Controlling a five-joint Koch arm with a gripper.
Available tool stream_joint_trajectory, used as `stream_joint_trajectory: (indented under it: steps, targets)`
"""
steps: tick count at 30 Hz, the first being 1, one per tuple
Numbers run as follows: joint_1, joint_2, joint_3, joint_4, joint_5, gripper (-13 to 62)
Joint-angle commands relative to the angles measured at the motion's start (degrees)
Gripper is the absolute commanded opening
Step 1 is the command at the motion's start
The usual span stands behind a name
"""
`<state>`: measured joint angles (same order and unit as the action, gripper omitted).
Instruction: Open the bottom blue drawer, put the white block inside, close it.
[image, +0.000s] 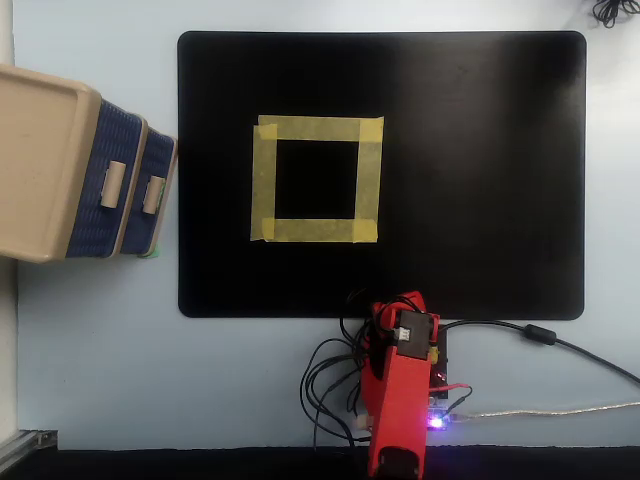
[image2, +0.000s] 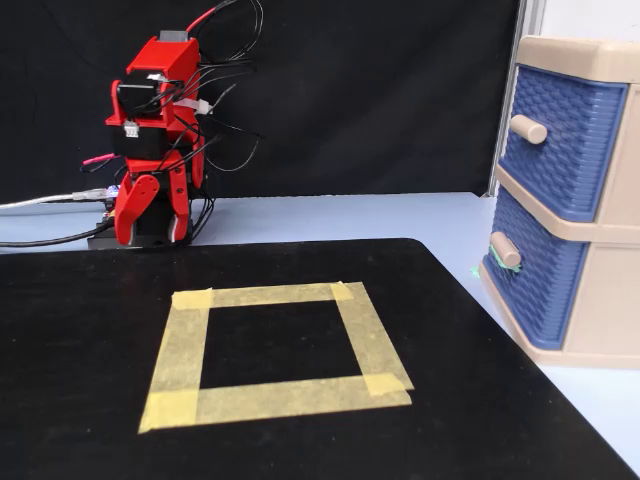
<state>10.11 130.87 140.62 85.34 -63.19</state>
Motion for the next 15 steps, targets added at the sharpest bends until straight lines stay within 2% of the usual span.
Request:
stream_joint_trajectory:
  steps: [1, 6, 15]
  targets:
    - [0.2, 3.9, 0.9, 7.9, -0.9, 34.4]
    - [0.4, 3.8, 1.1, 9.2, -5.4, 34.3]
    - [0.3, 3.8, 1.1, 9.1, -5.3, 34.4]
